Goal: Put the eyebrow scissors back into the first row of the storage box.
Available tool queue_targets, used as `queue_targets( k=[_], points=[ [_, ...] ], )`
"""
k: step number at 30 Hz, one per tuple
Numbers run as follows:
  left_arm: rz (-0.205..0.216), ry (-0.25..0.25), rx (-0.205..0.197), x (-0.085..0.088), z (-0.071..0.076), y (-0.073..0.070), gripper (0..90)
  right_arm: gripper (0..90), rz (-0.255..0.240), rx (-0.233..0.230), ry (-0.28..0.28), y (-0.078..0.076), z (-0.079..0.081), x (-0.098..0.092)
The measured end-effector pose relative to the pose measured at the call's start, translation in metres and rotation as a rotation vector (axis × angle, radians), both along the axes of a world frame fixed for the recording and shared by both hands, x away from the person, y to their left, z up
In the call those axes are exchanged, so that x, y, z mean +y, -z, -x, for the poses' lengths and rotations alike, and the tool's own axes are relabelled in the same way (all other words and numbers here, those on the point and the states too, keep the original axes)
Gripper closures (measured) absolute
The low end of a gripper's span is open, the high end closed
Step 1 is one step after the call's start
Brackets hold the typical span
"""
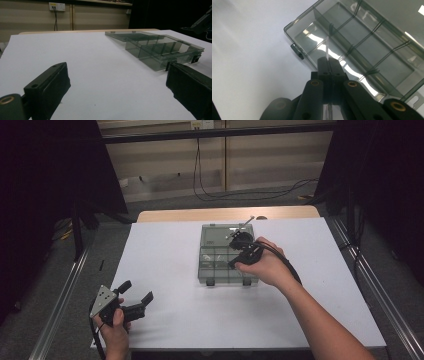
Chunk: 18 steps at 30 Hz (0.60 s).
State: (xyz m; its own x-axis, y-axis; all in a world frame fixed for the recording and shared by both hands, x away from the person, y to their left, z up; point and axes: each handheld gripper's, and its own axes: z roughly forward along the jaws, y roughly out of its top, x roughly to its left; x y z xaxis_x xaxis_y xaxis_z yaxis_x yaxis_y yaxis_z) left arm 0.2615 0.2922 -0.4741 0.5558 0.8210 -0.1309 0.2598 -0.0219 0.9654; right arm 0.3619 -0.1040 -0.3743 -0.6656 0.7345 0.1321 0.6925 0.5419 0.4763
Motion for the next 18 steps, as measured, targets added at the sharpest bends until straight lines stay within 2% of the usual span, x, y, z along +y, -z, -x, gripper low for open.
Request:
queue_targets(
  k=[16, 18],
  points=[
    [0.013, -0.004, 0.001, 0.000, 0.000, 0.000, 4.6, 89.8, 0.017, -0.027, 0.005, -0.007, -0.023, -0.003],
    [0.030, -0.013, -0.001, -0.001, 0.000, 0.000, 4.6, 89.8, 0.022, -0.029, 0.014, -0.007, -0.026, -0.004]
  ],
)
